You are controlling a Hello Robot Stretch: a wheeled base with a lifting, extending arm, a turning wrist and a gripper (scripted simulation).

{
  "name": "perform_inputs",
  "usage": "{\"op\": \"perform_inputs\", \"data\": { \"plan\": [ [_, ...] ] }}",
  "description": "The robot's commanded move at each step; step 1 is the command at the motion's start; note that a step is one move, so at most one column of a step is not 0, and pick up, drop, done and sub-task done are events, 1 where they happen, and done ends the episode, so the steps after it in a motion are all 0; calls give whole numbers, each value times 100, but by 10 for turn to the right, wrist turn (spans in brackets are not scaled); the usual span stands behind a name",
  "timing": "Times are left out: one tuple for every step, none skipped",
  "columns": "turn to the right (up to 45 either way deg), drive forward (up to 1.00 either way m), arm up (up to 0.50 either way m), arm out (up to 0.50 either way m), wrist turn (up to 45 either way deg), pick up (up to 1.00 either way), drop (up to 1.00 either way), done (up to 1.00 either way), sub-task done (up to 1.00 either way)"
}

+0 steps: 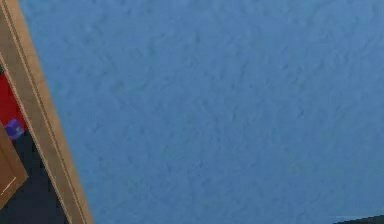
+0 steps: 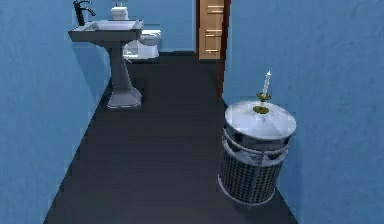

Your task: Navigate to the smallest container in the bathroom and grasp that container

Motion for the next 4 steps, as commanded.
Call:
{"op": "perform_inputs", "data": {
  "plan": [
    [-90, 0, 0, 0, 0, 0, 0, 0, 0],
    [0, 5, 0, 0, 0, 0, 0, 0, 0],
    [450, 0, 0, 0, 0, 0, 0, 0, 0],
    [330, 0, 0, 0, 0, 0, 0, 0, 0]
  ]
}}
